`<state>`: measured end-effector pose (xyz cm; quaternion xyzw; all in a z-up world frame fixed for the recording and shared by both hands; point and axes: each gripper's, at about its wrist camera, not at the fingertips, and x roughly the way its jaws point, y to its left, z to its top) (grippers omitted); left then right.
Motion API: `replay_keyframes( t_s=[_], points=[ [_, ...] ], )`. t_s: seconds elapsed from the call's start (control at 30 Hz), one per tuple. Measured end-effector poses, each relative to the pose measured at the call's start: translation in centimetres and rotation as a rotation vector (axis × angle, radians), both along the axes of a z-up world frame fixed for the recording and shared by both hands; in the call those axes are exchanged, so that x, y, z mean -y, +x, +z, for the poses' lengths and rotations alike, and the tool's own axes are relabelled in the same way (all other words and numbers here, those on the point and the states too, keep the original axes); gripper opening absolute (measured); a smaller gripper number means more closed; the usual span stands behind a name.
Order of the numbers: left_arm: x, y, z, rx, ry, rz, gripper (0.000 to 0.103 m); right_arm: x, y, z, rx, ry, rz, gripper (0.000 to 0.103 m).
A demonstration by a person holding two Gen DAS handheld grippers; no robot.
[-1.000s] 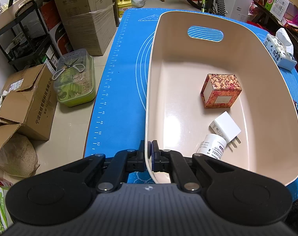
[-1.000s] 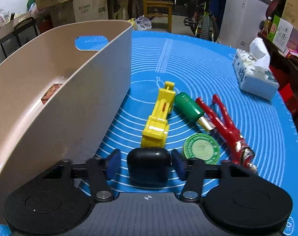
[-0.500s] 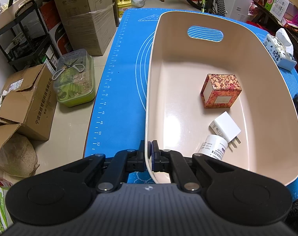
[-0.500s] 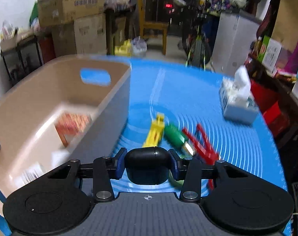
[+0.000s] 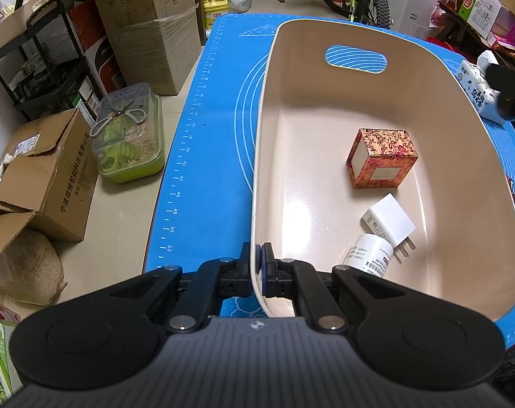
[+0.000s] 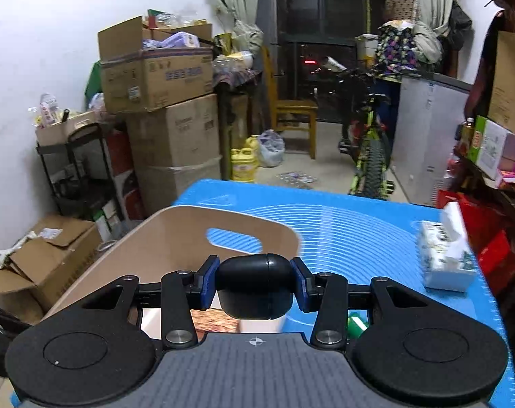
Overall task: Organize rigid objects
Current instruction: 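Carry the black earbud case into the basket and release it, then move the right gripper toward the red toy figure and grasp it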
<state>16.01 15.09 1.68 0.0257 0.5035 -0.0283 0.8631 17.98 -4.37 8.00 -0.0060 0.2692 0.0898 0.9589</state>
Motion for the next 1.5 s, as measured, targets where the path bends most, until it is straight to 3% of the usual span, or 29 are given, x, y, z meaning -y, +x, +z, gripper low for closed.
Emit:
replay_keyframes(
  t_s=[0.1,0.3,0.57,0.73,0.87,1.07,1.3,1.5],
  points=[
    [0.0,0.0,0.0,0.0,0.0,0.002,0.006,-2.0,0.6,-0.5,-0.024,-0.011,0.029,0.051],
    [0.1,0.0,0.0,0.0,0.001,0.003,0.006,-5.1,2.5,-2.2,-0.158,-0.007,0.078,0.051],
    [0.1,0.0,-0.1,0.001,0.005,0.001,0.006,-8.6,4.0,-6.1,-0.382,-0.166,0.155,0.051],
    [0.2,0.0,-0.1,0.001,0.007,-0.001,0.006,-9.1,4.2,-7.5,-0.461,-0.207,0.164,0.05],
    [0.2,0.0,-0.1,0.0,0.008,-0.002,0.006,-9.2,3.8,-6.6,-0.418,-0.205,0.179,0.066],
    [0.2,0.0,-0.1,0.001,0.01,-0.005,0.007,-6.5,2.1,-3.7,-0.285,-0.126,0.177,0.067],
    [0.2,0.0,-0.1,0.0,0.011,-0.006,0.007,-0.6,0.8,-0.2,-0.143,-0.071,0.089,0.068],
    [0.2,0.0,-0.1,0.001,0.013,-0.006,0.007,5.6,1.7,0.0,-0.117,-0.07,-0.028,0.068]
  ],
)
